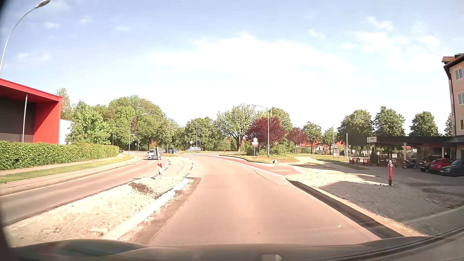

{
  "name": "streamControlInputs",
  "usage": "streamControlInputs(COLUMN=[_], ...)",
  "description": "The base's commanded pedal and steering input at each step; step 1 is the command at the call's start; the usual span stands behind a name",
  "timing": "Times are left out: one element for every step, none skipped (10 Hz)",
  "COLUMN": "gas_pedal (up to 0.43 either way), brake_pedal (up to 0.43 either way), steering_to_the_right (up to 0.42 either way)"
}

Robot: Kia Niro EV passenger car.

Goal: Follow the waypoints while adhering to traffic rules and regulations

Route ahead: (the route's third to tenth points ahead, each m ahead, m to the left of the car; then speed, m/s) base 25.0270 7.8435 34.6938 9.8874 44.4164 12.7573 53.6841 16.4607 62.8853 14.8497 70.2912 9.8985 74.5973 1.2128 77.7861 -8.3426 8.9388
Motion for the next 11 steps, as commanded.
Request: streamControlInputs(gas_pedal=[0.0, 0.0, 0.0, 0.008, 0.008, 0.008, 0.02, 0.02, 0.028, 0.047, 0.047], brake_pedal=[0.0, 0.0, 0.0, 0.0, 0.0, 0.0, 0.0, 0.0, 0.0, 0.0, 0.0], steering_to_the_right=[-0.018, -0.018, -0.018, -0.019, -0.019, -0.021, -0.023, -0.025, -0.027, -0.029, -0.03])
